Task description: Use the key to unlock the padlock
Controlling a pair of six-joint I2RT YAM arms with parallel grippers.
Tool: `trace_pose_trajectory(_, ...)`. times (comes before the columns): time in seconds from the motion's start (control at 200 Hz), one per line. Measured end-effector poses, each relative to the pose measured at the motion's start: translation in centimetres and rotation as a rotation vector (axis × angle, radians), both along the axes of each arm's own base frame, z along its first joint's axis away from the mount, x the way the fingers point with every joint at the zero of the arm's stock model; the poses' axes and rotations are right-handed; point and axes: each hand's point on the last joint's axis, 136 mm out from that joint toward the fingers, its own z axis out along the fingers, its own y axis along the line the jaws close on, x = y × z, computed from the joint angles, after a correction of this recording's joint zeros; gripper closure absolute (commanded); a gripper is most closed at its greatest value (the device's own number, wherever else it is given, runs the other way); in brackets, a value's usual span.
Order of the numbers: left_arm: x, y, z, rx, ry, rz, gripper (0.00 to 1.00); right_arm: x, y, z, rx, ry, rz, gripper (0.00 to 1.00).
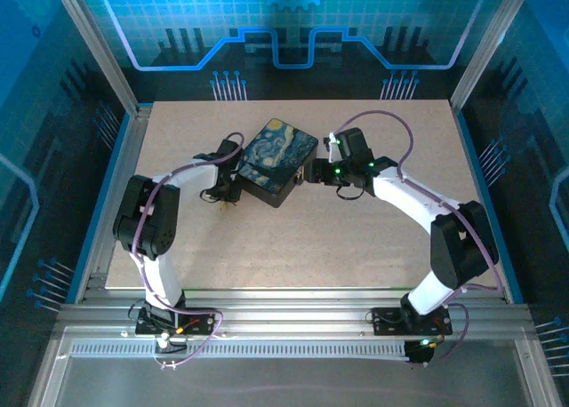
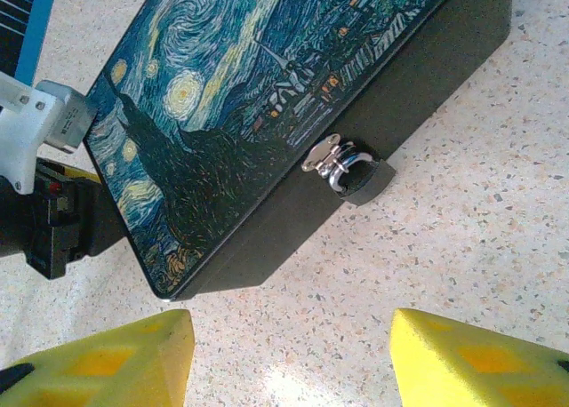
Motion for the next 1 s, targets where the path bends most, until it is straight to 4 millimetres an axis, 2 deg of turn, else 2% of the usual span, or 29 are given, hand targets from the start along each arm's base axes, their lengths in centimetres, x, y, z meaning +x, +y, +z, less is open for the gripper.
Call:
trace_pose_trajectory(0.395,-0.1,0.2,0.1,0.03,0.003,-0.022,0.7,-0.1,0.0,-0.7,0.0,0.013,0.0,0.39)
trace_pose_trajectory(0.75,-0.1,0.3,0.1,0.039,0.002,-0.025,0.77,-0.1,0.1,-0.7,0.003,0.012,0.003,0.4)
trace_pose_trajectory(1.001,-0.1,0.5,0.1,0.054,-0.002,-0.022,0.85,0.0,0.2,-1.2,0.002,0.021,0.006,0.4)
